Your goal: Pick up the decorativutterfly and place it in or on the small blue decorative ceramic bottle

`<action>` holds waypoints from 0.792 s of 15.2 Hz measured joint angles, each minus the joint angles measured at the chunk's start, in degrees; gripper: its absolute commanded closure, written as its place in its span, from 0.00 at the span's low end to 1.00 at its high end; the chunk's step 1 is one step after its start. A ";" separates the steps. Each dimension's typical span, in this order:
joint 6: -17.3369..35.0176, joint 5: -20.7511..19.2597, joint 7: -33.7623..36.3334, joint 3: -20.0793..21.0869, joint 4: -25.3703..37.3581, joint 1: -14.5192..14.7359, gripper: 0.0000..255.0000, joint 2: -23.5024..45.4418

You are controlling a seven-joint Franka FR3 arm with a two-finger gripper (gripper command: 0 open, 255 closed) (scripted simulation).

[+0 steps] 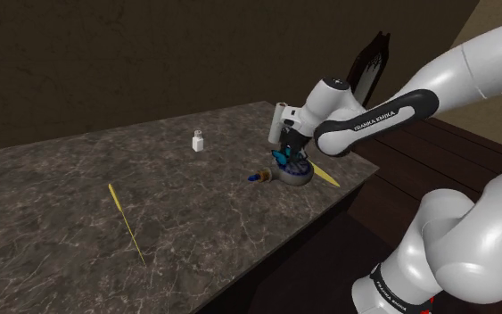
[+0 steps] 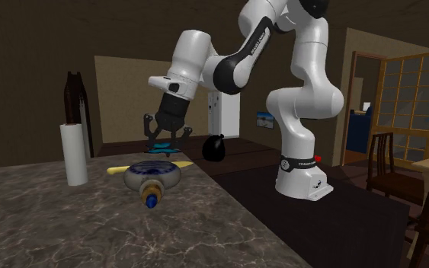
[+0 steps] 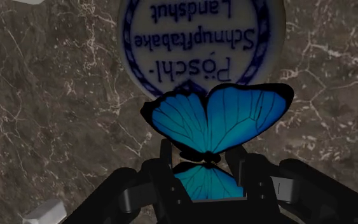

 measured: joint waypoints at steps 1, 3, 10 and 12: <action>0.19 0.97 -2.18 -1.35 0.68 0.08 1.00 0.57; 1.17 4.20 -7.39 -4.64 2.77 0.85 1.00 3.04; 6.65 11.69 -15.16 -8.77 4.10 3.02 1.00 9.87; 8.61 14.15 -16.95 -9.18 3.89 3.57 1.00 11.86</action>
